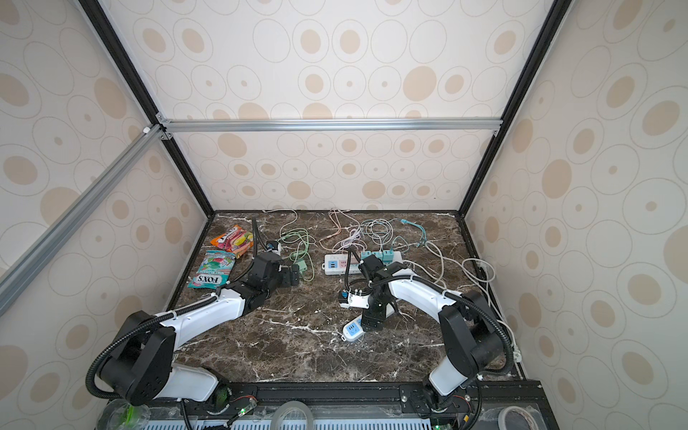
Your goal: Insert the plug
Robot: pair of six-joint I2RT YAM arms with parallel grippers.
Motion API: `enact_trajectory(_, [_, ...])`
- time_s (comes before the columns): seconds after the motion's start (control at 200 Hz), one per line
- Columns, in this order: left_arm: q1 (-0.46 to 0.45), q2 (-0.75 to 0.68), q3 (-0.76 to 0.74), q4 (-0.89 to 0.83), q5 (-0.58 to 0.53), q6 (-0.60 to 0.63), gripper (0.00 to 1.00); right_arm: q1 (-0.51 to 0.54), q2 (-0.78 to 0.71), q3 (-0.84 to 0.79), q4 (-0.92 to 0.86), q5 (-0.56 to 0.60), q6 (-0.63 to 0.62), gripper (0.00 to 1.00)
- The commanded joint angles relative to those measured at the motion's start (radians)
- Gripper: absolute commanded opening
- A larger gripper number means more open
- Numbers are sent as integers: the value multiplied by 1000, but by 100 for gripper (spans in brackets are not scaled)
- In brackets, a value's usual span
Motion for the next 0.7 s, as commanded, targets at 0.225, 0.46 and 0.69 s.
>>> enact_trajectory(0.225, [21,-38,-9,-18,-46,-28,98,21,35,-71,77,110,-195,91])
enact_trajectory(0.46, [36,-59,-21,-12,-52,-36,98,25,50,-114,129,152,-213,89])
enact_trajectory(0.69, [50,-60,-25,-21,-66,-39,98,33,85,-91,151,89,-96,71])
